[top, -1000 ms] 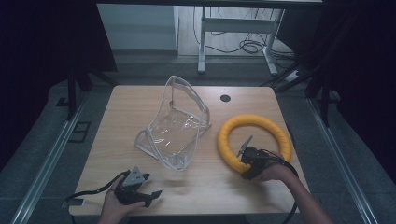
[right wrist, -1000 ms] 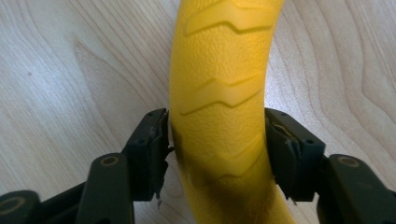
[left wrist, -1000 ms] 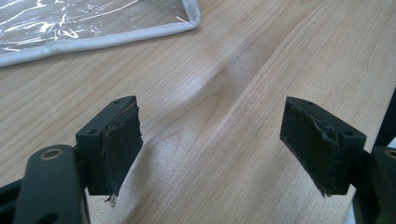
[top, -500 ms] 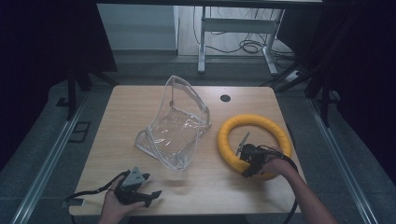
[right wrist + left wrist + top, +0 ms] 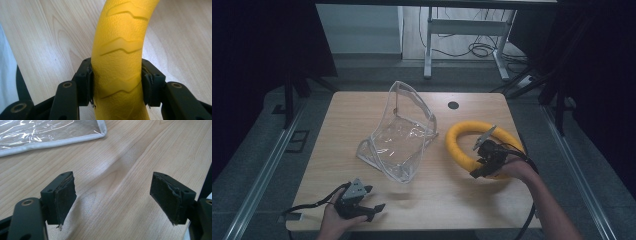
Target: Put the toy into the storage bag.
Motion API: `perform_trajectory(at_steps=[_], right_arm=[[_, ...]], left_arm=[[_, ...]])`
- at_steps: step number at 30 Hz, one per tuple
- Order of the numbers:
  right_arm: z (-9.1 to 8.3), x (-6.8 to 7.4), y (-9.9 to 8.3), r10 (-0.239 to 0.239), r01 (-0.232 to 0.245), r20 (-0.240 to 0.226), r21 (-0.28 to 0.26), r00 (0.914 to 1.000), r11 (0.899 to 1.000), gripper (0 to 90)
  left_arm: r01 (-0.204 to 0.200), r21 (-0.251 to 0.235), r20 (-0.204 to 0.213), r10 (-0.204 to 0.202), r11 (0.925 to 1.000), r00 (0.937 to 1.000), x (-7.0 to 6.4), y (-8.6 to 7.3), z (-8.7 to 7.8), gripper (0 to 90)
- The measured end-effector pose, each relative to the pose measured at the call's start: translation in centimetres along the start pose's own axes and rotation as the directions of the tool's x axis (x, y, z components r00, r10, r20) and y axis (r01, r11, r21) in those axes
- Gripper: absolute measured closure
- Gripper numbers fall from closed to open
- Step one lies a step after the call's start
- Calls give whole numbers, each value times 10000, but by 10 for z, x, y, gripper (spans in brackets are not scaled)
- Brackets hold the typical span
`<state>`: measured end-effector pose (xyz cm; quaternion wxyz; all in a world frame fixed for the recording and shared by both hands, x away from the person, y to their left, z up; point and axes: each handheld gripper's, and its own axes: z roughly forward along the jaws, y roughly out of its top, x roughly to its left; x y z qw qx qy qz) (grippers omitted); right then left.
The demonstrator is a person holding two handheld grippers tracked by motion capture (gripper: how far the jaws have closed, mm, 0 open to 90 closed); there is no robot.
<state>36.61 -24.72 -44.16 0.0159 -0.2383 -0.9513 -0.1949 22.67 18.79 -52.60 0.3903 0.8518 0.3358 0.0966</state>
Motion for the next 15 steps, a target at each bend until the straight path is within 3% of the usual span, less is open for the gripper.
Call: perform_trajectory(at_steps=[8,15], right_arm=[[-16,-3,1,324,-339,-169,-944,9993,9950,516],[-33,-8,-2,700,-735,-259,-1830,9972,9804,519]], left_arm=[[-8,-4,-36,8,10000,10000,0,0,0,204],[11,-25,-35,-12,10000,10000,0,0,0,204]])
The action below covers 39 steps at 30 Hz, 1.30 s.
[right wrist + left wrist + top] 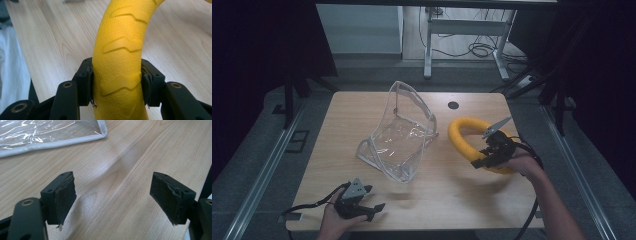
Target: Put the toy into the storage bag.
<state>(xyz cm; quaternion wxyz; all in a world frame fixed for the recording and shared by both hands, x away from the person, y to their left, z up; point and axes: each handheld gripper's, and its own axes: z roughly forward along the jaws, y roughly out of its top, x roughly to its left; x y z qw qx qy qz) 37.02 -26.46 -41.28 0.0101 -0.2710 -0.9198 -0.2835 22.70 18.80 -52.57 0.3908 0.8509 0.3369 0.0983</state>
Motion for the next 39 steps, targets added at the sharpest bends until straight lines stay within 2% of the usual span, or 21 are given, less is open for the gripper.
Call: perform_trajectory(at_steps=[8,12,15,18,19,20,21,22,26,27,28,30,31,32,33,39], right_arm=[[-20,-1,1,83,-83,-4,-1017,10000,9948,519],[-25,-1,2,156,-159,-35,-1309,9999,9913,519],[-32,0,2,348,-368,-140,-1880,9993,9815,519],[-34,0,3,327,-359,-187,-2109,9993,9768,520],[-36,1,4,412,-478,-320,-2460,9986,9681,520],[-37,1,5,424,-504,-363,-2612,9984,9640,519],[-37,1,5,424,-504,-363,-2612,9984,9640,519],[-39,1,5,457,-597,-540,-2952,9975,9536,519],[-42,2,7,494,-753,-803,-3620,9955,9291,519],[-42,2,7,494,-753,-803,-3620,9955,9291,519],[-43,3,8,507,-821,-901,-3902,9946,9170,520],[-44,4,9,523,-875,-966,-4085,9939,9086,519],[-44,4,9,523,-875,-966,-4085,9939,9086,519],[-44,4,10,521,-921,-1040,-4295,9932,8983,519],[-44,4,11,554,-961,-1050,-4372,9929,8942,519],[-43,4,13,655,-1129,-1162,-4685,9911,8762,519]], left_arm=[[15,-41,9,-15,10000,10000,1,1,0,204],[23,-43,17,-22,10000,10000,0,1,0,204],[38,-59,25,-38,10000,10000,1,1,0,204],[42,-50,21,-41,10000,10000,1,1,0,204],[45,-52,30,-44,10000,10000,0,1,0,204],[41,-58,30,-41,10000,10000,0,1,0,204],[41,-58,30,-41,10000,10000,0,1,0,204],[42,-57,25,-42,10000,10000,0,1,0,204],[18,-41,31,-18,10000,10000,1,1,0,204],[18,-41,31,-18,10000,10000,1,1,0,204],[25,-35,32,-25,10000,10000,1,1,0,204],[23,-41,34,-23,10000,10000,1,1,0,204],[23,-41,34,-23,10000,10000,1,1,0,204],[21,-48,33,-21,10000,10000,1,1,0,204],[24,-50,33,-24,10000,10000,1,1,0,204],[11,-32,30,-11,10000,10000,1,1,0,204]])
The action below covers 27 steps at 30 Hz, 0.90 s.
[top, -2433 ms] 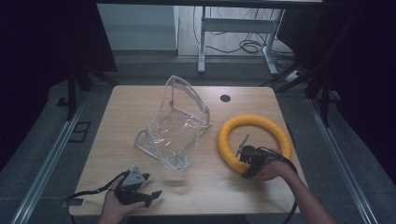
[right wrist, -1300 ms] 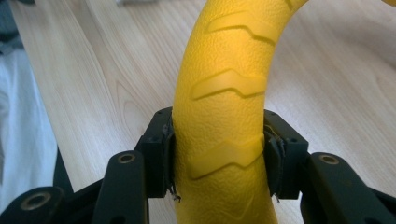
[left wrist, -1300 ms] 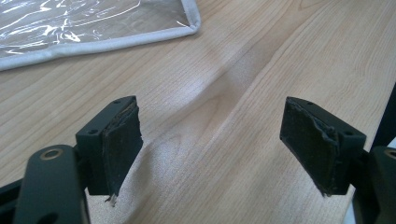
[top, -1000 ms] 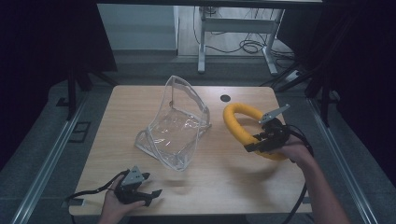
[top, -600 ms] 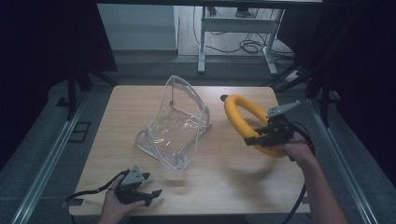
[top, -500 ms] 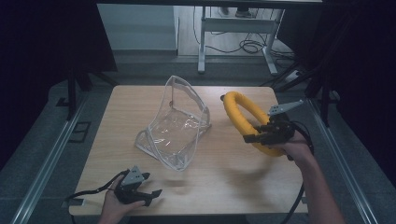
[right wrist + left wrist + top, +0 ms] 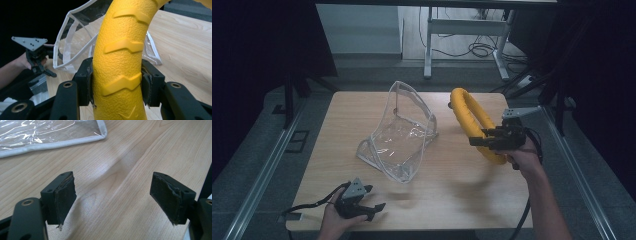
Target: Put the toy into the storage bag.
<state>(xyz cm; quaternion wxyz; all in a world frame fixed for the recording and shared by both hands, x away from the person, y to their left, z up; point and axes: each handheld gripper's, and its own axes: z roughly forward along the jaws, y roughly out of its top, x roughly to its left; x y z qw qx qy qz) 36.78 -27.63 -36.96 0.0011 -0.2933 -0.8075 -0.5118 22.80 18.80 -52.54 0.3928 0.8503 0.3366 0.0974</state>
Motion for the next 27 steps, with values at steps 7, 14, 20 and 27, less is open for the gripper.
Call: perform_trajectory(at_steps=[7,14,20,27], right_arm=[[1,1,3,170,-176,-119,-588,9998,9981,519],[3,5,6,278,-322,-351,-1290,9990,9911,518],[8,10,11,304,-436,-683,-2021,9972,9784,518],[14,11,12,490,-675,-806,-2468,9955,9667,518]], left_arm=[[12,37,27,-12,10000,10000,0,0,1,204],[40,12,51,-40,10000,10000,0,0,1,204],[29,54,67,-29,10000,10000,0,0,1,204],[26,64,73,-26,10000,10000,-1,0,2,204]])
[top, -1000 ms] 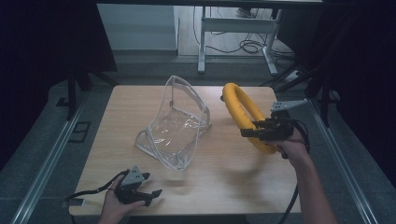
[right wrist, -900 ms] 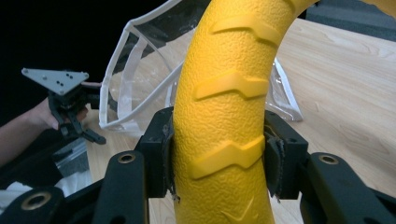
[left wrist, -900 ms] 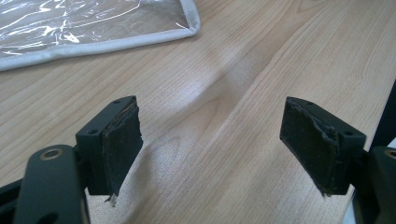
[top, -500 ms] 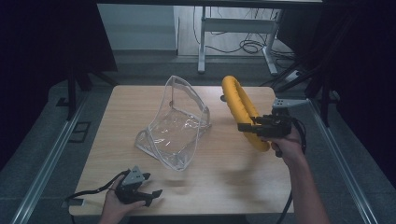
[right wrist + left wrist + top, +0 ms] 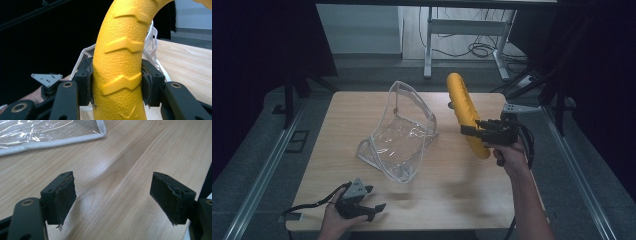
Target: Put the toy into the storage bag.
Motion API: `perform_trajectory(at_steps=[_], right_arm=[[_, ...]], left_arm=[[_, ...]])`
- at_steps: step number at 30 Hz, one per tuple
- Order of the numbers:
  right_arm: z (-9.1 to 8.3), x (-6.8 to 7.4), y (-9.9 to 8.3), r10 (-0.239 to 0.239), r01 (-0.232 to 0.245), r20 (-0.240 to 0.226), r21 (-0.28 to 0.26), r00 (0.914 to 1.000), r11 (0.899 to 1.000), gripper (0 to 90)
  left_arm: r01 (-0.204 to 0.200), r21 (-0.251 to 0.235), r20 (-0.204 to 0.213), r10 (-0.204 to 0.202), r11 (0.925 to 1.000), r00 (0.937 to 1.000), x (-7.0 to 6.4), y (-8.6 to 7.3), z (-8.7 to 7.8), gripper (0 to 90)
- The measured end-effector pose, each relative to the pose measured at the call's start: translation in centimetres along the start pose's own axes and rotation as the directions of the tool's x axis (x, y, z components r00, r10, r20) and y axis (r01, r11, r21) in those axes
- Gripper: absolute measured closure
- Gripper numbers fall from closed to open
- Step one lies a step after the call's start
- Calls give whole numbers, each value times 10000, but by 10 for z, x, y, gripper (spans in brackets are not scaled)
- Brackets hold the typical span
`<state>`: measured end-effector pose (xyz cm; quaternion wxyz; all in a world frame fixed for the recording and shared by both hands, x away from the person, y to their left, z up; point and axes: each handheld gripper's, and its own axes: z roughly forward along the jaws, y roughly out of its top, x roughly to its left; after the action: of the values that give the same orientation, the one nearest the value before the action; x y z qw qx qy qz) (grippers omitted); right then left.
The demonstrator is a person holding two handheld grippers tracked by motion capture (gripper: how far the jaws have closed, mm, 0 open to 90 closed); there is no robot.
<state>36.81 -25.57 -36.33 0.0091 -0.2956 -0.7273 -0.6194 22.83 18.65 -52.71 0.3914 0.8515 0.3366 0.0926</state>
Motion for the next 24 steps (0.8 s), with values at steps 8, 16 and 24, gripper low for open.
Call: perform_trajectory(at_steps=[8,16,24], right_arm=[[5,1,0,237,-240,-61,-568,9997,9981,518],[8,4,2,343,-357,-142,-1088,9993,9934,517],[12,11,3,354,-423,-420,-1754,9985,9836,517]], left_arm=[[-5,23,16,5,10000,10000,0,0,0,204],[-8,35,19,8,10000,10000,0,0,-1,203],[-54,76,29,54,10000,10000,0,0,1,204]])
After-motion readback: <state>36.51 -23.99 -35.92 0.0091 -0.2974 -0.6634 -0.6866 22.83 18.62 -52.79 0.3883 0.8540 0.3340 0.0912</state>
